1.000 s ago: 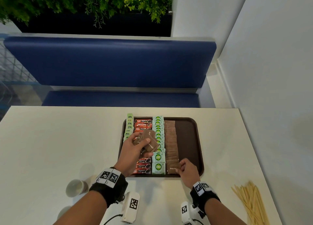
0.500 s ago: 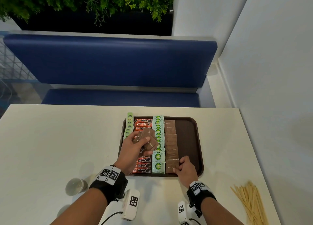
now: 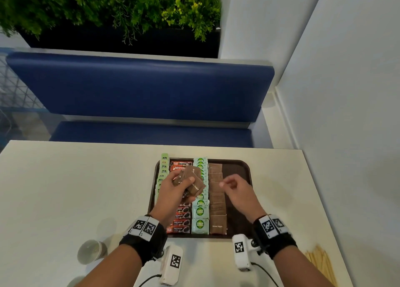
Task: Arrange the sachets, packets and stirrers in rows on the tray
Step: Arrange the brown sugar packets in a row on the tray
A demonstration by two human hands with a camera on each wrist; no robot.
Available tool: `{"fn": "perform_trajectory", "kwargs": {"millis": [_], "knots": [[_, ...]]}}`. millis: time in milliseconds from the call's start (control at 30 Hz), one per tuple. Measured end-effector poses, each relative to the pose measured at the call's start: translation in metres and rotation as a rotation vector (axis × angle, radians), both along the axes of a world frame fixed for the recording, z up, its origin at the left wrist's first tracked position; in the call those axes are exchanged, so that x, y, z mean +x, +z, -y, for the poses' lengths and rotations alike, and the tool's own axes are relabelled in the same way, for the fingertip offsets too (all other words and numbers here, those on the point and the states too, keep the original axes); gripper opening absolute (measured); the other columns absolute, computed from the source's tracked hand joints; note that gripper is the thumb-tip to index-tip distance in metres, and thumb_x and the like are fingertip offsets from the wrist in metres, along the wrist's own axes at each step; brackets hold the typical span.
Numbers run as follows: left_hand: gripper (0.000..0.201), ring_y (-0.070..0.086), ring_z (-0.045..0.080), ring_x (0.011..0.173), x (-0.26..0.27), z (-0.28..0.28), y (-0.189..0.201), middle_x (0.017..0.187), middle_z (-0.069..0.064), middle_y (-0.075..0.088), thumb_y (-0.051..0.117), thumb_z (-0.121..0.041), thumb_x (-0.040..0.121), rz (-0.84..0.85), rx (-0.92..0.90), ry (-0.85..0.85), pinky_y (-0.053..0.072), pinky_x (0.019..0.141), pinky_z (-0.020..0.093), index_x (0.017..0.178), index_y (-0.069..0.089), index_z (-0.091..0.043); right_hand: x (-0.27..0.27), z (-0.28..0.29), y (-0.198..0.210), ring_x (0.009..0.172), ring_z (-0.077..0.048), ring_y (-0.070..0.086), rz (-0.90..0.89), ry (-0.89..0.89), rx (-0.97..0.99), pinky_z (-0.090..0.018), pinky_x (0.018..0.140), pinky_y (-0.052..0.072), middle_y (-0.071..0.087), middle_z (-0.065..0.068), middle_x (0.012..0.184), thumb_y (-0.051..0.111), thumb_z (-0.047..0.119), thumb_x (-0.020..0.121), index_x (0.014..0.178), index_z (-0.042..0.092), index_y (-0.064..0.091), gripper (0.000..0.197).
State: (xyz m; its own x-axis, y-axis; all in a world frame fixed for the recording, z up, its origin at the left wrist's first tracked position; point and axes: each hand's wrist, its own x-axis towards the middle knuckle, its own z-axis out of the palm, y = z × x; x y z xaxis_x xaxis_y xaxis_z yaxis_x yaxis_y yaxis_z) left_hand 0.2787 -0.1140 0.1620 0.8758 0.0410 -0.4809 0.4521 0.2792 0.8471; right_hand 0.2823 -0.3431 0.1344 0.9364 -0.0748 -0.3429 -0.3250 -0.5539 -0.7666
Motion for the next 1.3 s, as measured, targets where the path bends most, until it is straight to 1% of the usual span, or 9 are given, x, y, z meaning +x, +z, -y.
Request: {"fn": "perform_trajectory", "kwargs": {"millis": [100, 167, 233, 367, 500, 733, 967, 1167, 1300], "knots": [[0.03, 0.082, 0.025, 0.095, 0.005, 0.009, 0.002, 0.115, 0.005, 0.079, 0.077, -0.013, 0.098, 0.021, 0.015, -0.014, 0.064, 0.069, 0.037, 0.125, 0.067, -0.024, 0.021, -0.019, 0.049, 0.102, 0.0, 0.065, 0.108, 0.032, 0.243, -0.02, 0.088, 0.054, 0.07, 0.015, 0.11, 0.072, 0.049, 0.095, 0.114, 0.033, 0.067, 0.025], [0.031, 0.081, 0.024, 0.096, 0.009, 0.014, 0.004, 0.115, 0.006, 0.08, 0.079, -0.017, 0.097, 0.042, 0.011, -0.014, 0.063, 0.069, 0.033, 0.125, 0.069, -0.023, 0.028, -0.029, 0.064, 0.097, 0.005, 0.064, 0.115, 0.083, 0.24, -0.014, 0.082, 0.053, 0.071, 0.013, 0.107, 0.08, 0.047, 0.089, 0.113, 0.031, 0.068, 0.031], [0.034, 0.081, 0.026, 0.1, 0.011, 0.018, 0.006, 0.115, 0.007, 0.08, 0.081, -0.021, 0.096, 0.065, 0.005, -0.033, 0.064, 0.075, 0.036, 0.127, 0.069, -0.022, 0.032, -0.035, 0.067, 0.093, 0.0, 0.066, 0.104, 0.108, 0.235, -0.014, 0.078, 0.055, 0.072, 0.009, 0.102, 0.087, 0.043, 0.082, 0.11, 0.029, 0.07, 0.036], [0.034, 0.081, 0.031, 0.098, 0.013, 0.021, 0.007, 0.111, 0.007, 0.082, 0.079, -0.018, 0.097, 0.058, -0.058, -0.021, 0.066, 0.077, 0.04, 0.129, 0.066, -0.018, 0.033, -0.037, 0.059, 0.096, -0.015, 0.071, 0.07, 0.04, 0.345, -0.028, 0.083, 0.063, 0.074, 0.001, 0.102, 0.094, 0.033, 0.076, 0.109, 0.026, 0.071, 0.041], [0.041, 0.08, 0.035, 0.102, 0.01, 0.02, 0.004, 0.123, 0.013, 0.078, 0.08, -0.018, 0.096, 0.02, -0.132, -0.009, 0.068, 0.073, 0.039, 0.133, 0.063, -0.014, 0.03, -0.034, 0.048, 0.098, -0.015, 0.073, 0.058, 0.053, 0.333, -0.042, 0.094, 0.062, 0.077, 0.003, 0.102, 0.091, 0.025, 0.08, 0.109, 0.027, 0.072, 0.035], [0.039, 0.081, 0.04, 0.096, 0.01, 0.017, 0.0, 0.122, 0.018, 0.077, 0.078, -0.016, 0.097, -0.012, -0.118, -0.046, 0.067, 0.062, 0.033, 0.132, 0.062, -0.011, 0.022, -0.025, 0.041, 0.093, -0.008, 0.074, 0.041, 0.057, 0.298, -0.034, 0.089, 0.062, 0.079, 0.006, 0.097, 0.088, 0.02, 0.083, 0.106, 0.024, 0.075, 0.027], [0.037, 0.082, 0.035, 0.094, 0.009, 0.016, -0.002, 0.119, 0.017, 0.078, 0.078, -0.012, 0.097, -0.001, -0.065, -0.016, 0.068, 0.062, 0.033, 0.131, 0.065, -0.01, 0.012, -0.022, 0.036, 0.081, -0.012, 0.075, 0.011, -0.085, 0.369, -0.021, 0.069, 0.058, 0.08, -0.002, 0.093, 0.084, 0.028, 0.089, 0.101, 0.016, 0.076, 0.018], [0.035, 0.081, 0.033, 0.097, 0.007, 0.015, -0.007, 0.117, 0.015, 0.08, 0.076, -0.013, 0.099, 0.02, -0.062, 0.01, 0.069, 0.067, 0.035, 0.132, 0.064, -0.008, 0.001, -0.019, 0.027, 0.084, -0.011, 0.073, -0.141, -0.074, 0.458, -0.018, 0.069, 0.055, 0.08, -0.002, 0.098, 0.081, 0.024, 0.092, 0.105, 0.013, 0.076, 0.017], [0.031, 0.082, 0.031, 0.09, 0.008, 0.014, -0.015, 0.114, 0.013, 0.08, 0.075, -0.013, 0.1, 0.003, -0.016, 0.035, 0.068, 0.065, 0.035, 0.129, 0.065, -0.011, 0.011, -0.009, 0.013, 0.086, -0.011, 0.069, -0.164, -0.139, 0.476, -0.028, 0.076, 0.054, 0.079, -0.003, 0.103, 0.073, 0.021, 0.098, 0.11, 0.014, 0.075, 0.013]]}}
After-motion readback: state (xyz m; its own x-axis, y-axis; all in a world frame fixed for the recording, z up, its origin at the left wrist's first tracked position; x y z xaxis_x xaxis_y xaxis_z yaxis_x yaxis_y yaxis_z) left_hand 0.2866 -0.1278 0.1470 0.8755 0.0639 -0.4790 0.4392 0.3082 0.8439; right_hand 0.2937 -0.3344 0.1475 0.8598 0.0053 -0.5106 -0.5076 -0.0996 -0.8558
